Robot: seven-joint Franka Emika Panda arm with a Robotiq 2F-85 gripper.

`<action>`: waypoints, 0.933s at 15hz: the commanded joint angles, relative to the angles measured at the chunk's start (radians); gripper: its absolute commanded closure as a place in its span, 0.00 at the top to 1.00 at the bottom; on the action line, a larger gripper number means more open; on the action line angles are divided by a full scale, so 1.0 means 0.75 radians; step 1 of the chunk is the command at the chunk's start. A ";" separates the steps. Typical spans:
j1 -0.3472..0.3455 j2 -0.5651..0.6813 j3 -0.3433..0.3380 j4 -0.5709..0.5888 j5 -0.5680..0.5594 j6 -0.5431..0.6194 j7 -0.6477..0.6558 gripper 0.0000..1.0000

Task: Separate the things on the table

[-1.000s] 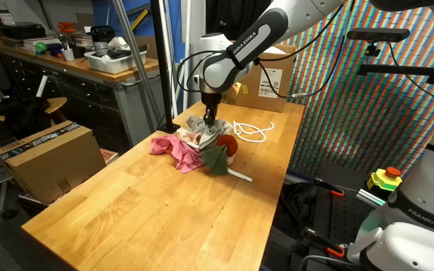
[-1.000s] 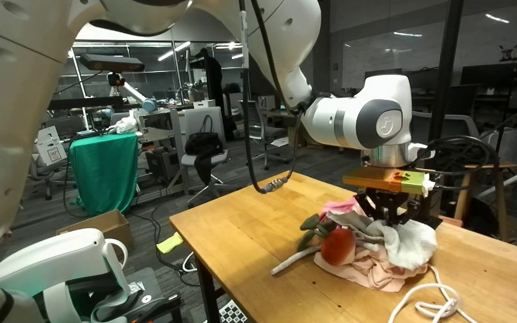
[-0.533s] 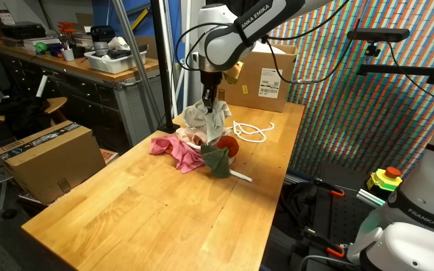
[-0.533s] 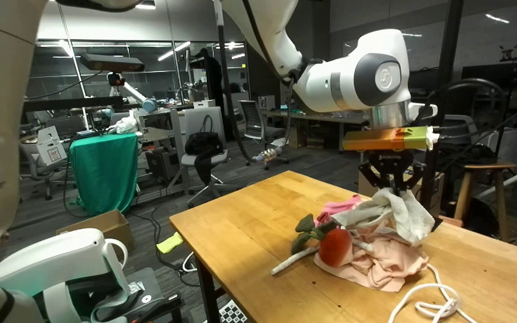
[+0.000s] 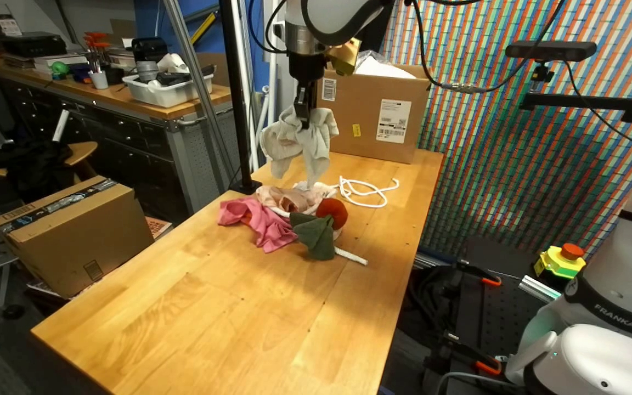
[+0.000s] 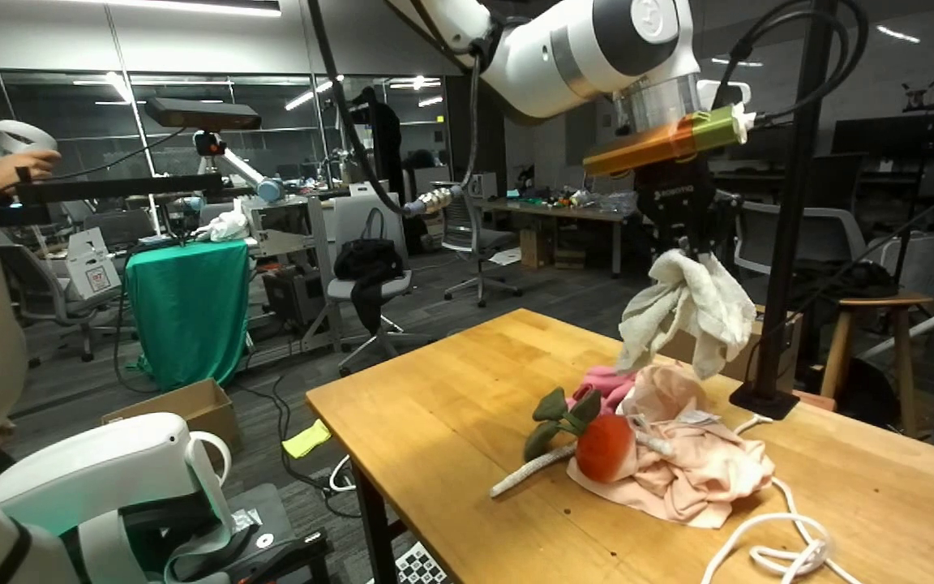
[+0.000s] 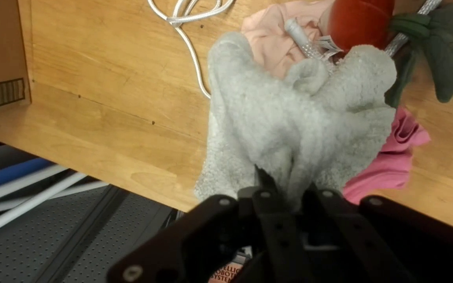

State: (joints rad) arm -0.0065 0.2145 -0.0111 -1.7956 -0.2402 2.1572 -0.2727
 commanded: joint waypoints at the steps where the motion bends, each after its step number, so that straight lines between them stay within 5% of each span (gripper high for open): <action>1: 0.042 -0.080 0.027 -0.007 -0.065 -0.060 0.018 0.09; 9: 0.181 0.002 0.147 0.082 -0.068 -0.162 0.088 0.09; 14: 0.260 0.089 0.229 0.082 0.026 0.013 0.215 0.09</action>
State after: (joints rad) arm 0.1642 0.2325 0.1378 -1.7690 -0.2609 2.0971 -0.1676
